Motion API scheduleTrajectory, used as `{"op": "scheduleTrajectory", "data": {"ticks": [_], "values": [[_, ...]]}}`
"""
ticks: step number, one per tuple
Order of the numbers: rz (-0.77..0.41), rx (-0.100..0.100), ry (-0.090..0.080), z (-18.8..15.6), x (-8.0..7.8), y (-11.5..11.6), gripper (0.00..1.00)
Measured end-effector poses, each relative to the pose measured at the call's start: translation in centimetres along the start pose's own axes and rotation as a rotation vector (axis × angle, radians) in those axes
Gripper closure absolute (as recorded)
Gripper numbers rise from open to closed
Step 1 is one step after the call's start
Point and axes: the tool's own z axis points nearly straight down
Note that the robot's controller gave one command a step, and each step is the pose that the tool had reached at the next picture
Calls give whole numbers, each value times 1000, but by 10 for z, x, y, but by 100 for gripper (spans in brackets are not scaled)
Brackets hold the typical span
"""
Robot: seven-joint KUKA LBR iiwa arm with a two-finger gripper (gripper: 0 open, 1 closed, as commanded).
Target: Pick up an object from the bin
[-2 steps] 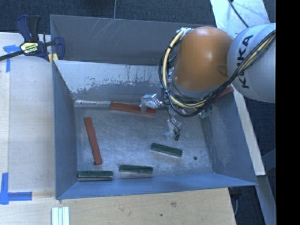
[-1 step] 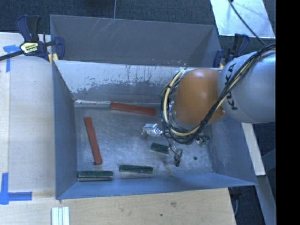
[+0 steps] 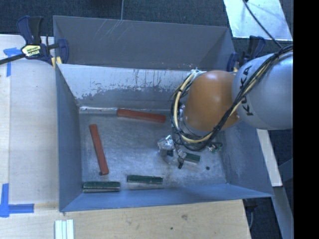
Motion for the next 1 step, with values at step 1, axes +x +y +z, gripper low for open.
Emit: {"op": "scheduleTrajectory", "data": {"ticks": [1], "values": [[-117,1,-2,8,-24,3,100]]}}
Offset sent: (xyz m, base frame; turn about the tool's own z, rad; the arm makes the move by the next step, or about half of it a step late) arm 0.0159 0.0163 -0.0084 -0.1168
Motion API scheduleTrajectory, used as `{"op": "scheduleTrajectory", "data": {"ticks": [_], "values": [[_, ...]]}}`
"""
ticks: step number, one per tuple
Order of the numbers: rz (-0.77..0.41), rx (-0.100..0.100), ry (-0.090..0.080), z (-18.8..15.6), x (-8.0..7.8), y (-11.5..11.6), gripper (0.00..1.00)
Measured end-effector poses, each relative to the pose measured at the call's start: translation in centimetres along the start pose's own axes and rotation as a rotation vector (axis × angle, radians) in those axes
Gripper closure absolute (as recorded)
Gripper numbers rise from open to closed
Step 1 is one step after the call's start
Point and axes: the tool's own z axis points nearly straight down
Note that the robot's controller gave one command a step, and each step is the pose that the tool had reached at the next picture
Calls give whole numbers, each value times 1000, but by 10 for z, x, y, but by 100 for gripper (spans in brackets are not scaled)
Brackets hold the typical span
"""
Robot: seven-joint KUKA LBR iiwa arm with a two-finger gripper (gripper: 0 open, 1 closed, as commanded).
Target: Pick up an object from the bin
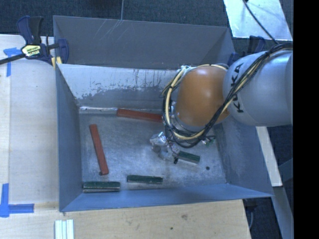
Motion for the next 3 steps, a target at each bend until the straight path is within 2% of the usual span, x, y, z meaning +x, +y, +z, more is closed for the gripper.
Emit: {"op": "scheduleTrajectory", "data": {"ticks": [1,2,3], "values": [[3,-1,1,0,1,0,0],[-288,4,-2,-118,28,-18,0],[-433,4,-1,-190,60,-11,0]]}}
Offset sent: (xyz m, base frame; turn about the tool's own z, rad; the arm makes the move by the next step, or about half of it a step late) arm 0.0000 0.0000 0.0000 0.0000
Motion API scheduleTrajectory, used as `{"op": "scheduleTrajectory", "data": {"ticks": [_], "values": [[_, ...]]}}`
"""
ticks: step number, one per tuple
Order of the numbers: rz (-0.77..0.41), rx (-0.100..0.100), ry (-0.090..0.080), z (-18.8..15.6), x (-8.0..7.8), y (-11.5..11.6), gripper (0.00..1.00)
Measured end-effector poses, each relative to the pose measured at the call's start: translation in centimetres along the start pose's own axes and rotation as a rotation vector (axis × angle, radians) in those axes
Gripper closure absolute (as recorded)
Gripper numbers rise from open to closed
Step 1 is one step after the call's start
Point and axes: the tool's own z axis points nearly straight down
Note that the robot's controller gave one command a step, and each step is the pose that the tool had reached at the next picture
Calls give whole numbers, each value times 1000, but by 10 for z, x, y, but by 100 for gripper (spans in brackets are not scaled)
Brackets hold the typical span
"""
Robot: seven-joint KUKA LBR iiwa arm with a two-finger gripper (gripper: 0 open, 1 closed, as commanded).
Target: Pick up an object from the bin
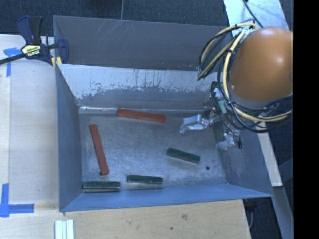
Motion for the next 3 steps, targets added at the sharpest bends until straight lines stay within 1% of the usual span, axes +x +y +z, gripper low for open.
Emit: {"op": "scheduleTrajectory", "data": {"ticks": [1,2,3], "values": [[-114,-15,2,156,-69,28,0],[-262,-8,-6,164,-218,69,0],[-253,-8,-1,164,-213,66,100]]}}
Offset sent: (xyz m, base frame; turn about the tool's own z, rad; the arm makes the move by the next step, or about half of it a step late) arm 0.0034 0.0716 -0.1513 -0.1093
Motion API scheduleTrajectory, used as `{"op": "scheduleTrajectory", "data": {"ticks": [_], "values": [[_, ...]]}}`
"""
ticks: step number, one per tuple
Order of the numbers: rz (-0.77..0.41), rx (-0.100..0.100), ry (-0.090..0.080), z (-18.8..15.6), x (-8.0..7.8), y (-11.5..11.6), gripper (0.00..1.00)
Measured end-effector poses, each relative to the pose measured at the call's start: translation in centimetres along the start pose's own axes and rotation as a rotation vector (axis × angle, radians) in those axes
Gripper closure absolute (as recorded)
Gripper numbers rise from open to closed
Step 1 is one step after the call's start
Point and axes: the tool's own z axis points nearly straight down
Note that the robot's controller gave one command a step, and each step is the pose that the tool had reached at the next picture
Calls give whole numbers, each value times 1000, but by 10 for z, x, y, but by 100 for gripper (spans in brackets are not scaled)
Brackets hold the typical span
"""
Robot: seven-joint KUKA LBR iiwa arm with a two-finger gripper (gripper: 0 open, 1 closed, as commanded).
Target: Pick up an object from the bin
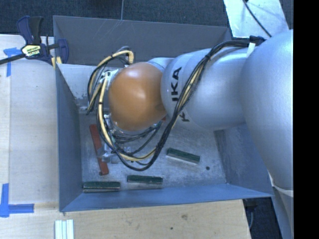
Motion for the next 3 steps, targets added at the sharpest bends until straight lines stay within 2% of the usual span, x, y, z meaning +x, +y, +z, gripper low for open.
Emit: {"op": "scheduleTrajectory", "data": {"ticks": [1,2,3], "values": [[18,12,-5,22,-3,11,100],[23,9,-5,-84,-12,-11,100],[24,0,0,-78,-11,-9,0]]}}
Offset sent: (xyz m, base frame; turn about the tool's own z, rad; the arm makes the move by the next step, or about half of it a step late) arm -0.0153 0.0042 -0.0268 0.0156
